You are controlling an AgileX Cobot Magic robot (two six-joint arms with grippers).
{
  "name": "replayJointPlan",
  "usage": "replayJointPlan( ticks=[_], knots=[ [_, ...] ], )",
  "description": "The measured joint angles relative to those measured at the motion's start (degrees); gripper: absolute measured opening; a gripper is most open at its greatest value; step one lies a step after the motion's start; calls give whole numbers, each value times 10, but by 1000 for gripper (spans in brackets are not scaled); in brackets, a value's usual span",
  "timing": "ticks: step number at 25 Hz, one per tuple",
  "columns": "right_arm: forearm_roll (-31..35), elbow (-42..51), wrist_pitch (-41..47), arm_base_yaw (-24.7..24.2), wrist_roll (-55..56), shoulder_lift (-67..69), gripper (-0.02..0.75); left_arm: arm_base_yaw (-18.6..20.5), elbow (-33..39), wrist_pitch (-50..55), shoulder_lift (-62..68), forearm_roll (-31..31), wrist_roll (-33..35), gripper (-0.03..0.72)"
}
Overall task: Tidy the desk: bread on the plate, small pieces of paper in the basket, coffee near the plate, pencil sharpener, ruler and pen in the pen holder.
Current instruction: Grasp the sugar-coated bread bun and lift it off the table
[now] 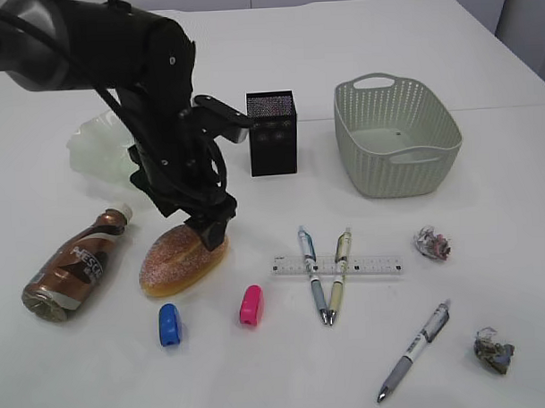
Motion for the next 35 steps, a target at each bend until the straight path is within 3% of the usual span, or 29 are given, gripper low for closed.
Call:
replayJointPlan(
  ticks=[22, 24, 31, 35],
  knots=[
    [0, 0, 5, 0, -1, 0, 414, 0, -1, -14, 77, 26, 0, 652],
    [0, 0, 5, 0, -1, 0, 414, 0, -1, -14, 77, 26, -4, 602],
    [0, 0, 5, 0, -1, 0, 414, 0, -4, -5, 77, 29, -20, 253],
    [0, 0, 5, 0, -1, 0, 414, 0, -6, 6, 77, 30, -22, 209]
  ],
)
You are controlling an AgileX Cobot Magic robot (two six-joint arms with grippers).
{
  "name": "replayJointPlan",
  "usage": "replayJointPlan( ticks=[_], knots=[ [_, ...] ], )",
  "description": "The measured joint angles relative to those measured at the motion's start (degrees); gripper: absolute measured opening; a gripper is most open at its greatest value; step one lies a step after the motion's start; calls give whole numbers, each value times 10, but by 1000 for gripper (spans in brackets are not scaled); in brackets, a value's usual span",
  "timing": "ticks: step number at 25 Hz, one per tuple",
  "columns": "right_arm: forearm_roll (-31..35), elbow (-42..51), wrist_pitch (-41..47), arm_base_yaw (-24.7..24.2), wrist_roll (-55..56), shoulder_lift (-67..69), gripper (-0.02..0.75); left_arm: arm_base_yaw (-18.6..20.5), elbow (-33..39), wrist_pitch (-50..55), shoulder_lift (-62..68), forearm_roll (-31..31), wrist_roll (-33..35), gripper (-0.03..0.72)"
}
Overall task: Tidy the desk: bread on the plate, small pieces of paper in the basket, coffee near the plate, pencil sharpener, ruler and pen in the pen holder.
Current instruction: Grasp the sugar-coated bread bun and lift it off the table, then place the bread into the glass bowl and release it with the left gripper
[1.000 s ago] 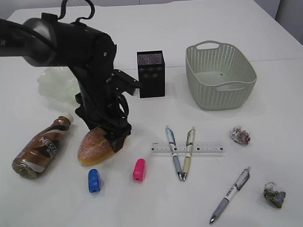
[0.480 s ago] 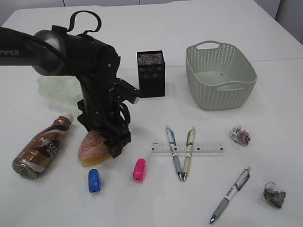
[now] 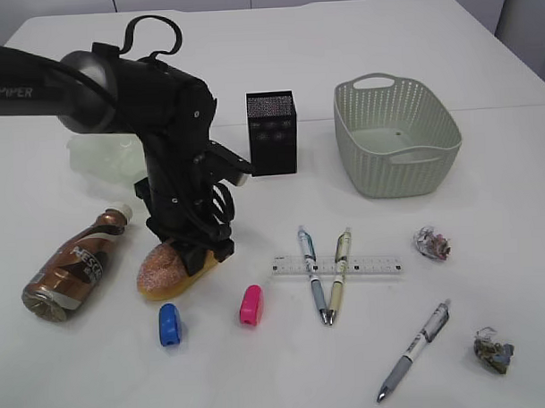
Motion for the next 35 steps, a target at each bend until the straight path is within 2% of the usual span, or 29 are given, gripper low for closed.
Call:
replayJointPlan(
  ticks=[5, 13, 16, 19, 22, 28, 30, 35],
  knots=[
    [-4, 0, 0, 0, 0, 0, 414, 0, 1, 24, -32, -2, -13, 200],
    [-27, 0, 0, 0, 0, 0, 414, 0, 1, 30, -162, -30, -37, 200],
    [-27, 0, 0, 0, 0, 0, 414, 2, 1, -10, -211, -24, -83, 200],
    [-28, 0, 0, 0, 0, 0, 414, 19, 1, -89, -257, 3, -162, 200],
    [-28, 0, 0, 0, 0, 0, 414, 49, 1, -159, -273, 46, -208, 200],
    [-28, 0, 0, 0, 0, 0, 414, 115, 1, -247, -241, 69, -224, 200],
    [-28, 0, 0, 0, 0, 0, 414, 130, 1, -281, -217, 74, -225, 200],
    [-29, 0, 0, 0, 0, 0, 414, 149, 1, -327, -165, 143, -226, 200]
  ],
)
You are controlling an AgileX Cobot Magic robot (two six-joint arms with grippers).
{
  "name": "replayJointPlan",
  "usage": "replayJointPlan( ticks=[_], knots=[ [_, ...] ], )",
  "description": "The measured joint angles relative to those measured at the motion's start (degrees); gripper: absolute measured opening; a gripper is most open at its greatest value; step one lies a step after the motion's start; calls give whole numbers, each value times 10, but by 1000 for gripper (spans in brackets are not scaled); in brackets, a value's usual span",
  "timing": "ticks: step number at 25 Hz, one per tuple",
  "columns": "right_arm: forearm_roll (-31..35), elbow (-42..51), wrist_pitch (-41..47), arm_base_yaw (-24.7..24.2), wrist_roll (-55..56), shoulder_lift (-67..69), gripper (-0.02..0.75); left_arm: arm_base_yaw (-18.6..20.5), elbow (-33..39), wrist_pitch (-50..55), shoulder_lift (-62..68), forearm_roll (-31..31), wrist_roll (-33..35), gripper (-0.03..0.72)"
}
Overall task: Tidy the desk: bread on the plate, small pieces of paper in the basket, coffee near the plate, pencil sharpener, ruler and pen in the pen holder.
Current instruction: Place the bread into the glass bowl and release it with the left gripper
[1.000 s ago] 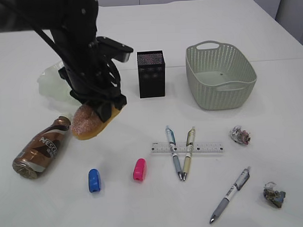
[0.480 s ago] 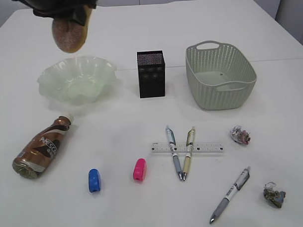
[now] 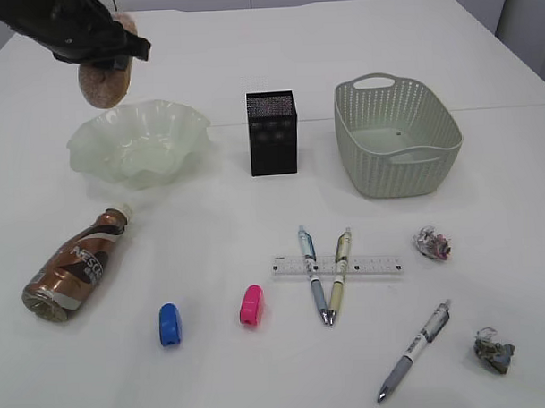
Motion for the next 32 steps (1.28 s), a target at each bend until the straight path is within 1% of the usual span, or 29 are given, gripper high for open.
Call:
replayJointPlan(
  ticks=[3, 6, 12, 17, 21, 22, 23, 24, 28, 29, 30, 32],
  knots=[
    [-1, 0, 0, 0, 0, 0, 414, 0, 1, -6, 16, 16, 0, 200],
    [-1, 0, 0, 0, 0, 0, 414, 2, 1, -42, 36, 20, -7, 200],
    [-1, 0, 0, 0, 0, 0, 414, 25, 1, -112, 83, 21, -55, 200],
    [-1, 0, 1, 0, 0, 0, 414, 49, 1, -138, 112, -3, -61, 200],
    [-1, 0, 1, 0, 1, 0, 414, 52, 1, -145, 127, -18, -63, 207],
    [-1, 0, 1, 0, 2, 0, 414, 52, 1, -144, 129, -21, -63, 223],
    [-1, 0, 1, 0, 5, 0, 414, 52, 1, -145, 129, -22, -63, 256],
    [-1, 0, 1, 0, 10, 0, 414, 52, 1, -148, 129, -23, -63, 306],
    [-1, 0, 1, 0, 24, 0, 414, 52, 1, -156, 129, -25, -63, 576],
    [-1, 0, 1, 0, 23, 0, 414, 52, 1, -157, 129, -25, -63, 616],
    [-1, 0, 1, 0, 25, 0, 414, 52, 1, -157, 129, -26, -63, 638],
    [-1, 0, 1, 0, 26, 0, 414, 52, 1, -157, 129, -26, -63, 645]
  ],
)
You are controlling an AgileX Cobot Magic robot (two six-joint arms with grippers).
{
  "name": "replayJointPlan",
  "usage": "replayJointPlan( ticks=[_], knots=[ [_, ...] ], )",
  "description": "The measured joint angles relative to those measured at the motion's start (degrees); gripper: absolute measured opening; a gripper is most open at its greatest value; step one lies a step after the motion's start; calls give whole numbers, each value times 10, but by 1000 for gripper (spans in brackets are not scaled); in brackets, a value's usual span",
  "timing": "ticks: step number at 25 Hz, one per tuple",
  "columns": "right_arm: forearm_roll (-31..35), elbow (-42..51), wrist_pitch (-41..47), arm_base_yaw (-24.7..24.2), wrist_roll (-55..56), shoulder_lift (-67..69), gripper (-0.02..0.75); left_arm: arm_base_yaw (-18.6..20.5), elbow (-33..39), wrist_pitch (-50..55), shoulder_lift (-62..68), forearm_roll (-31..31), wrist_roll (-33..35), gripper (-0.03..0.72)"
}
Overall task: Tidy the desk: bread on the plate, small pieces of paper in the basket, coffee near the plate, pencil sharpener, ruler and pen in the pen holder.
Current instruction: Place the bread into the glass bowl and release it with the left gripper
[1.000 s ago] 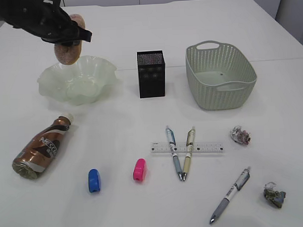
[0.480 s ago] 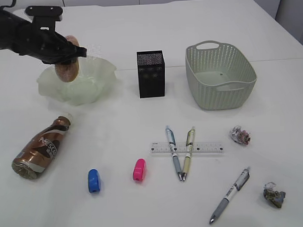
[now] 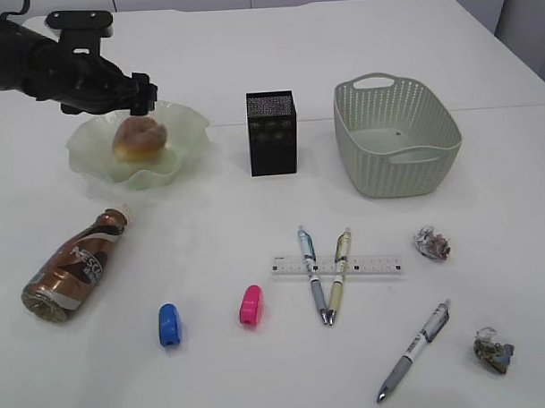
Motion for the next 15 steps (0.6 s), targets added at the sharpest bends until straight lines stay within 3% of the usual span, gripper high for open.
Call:
replayJointPlan(
  ticks=[8, 15],
  knots=[
    [23, 0, -47, 0, -4, 6, 415, 0, 0, 64, -27, -1, 0, 631],
    [38, -15, -79, 1, -76, 79, 415, 0, 0, 230, -129, -1, 0, 567]
  ],
)
